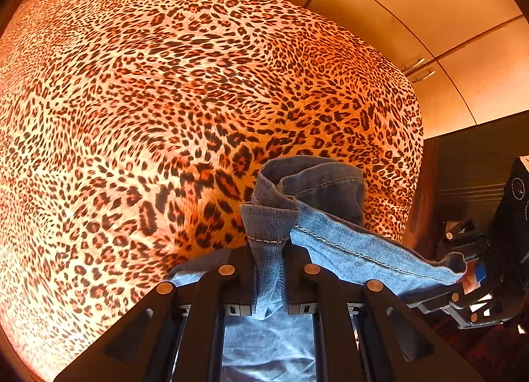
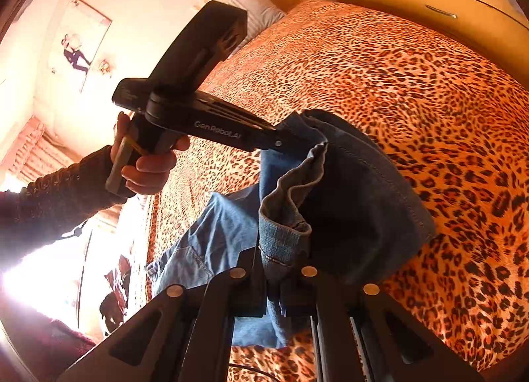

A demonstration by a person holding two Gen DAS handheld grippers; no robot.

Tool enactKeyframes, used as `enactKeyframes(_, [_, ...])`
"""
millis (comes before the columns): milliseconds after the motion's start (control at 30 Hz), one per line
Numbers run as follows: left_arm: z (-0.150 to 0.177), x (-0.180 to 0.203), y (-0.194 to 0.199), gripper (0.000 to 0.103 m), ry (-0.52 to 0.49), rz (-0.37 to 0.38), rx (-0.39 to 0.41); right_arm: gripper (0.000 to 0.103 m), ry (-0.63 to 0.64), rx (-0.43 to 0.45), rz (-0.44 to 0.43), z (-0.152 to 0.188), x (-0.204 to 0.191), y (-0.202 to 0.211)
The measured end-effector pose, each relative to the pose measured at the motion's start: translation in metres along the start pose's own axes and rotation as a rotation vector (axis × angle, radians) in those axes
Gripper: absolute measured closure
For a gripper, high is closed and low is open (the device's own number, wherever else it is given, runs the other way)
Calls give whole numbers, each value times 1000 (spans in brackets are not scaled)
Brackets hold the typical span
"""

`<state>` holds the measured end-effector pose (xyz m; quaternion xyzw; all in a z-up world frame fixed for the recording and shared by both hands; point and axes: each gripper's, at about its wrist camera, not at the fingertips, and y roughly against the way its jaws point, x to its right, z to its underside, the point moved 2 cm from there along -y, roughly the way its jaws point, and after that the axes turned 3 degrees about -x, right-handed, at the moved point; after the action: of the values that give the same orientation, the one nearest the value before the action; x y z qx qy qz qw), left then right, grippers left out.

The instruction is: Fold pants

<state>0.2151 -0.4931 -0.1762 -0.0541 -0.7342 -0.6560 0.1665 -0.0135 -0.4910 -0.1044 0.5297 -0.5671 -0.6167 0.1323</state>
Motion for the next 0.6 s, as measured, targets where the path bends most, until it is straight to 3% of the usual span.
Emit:
enactKeyframes(133, [-4, -4, 4, 94, 65, -61, 10, 98, -221, 44, 28, 8, 49, -6])
enactKeyframes(267, [-19, -4, -23, 94, 115, -89, -24, 91, -412, 75, 97, 23, 111, -14])
enactKeyframes(400, [-31, -8, -42, 94, 122, -127, -79, 66, -517, 122, 64, 33, 137, -21])
enactKeyframes(467, [-36, -10, -49, 94, 125, -133, -103, 60, -540, 124, 26, 35, 143, -27])
enactKeyframes(600, [-49, -14, -59, 93, 125, -134, -130, 62, -557, 193, -57, 21, 160, -39])
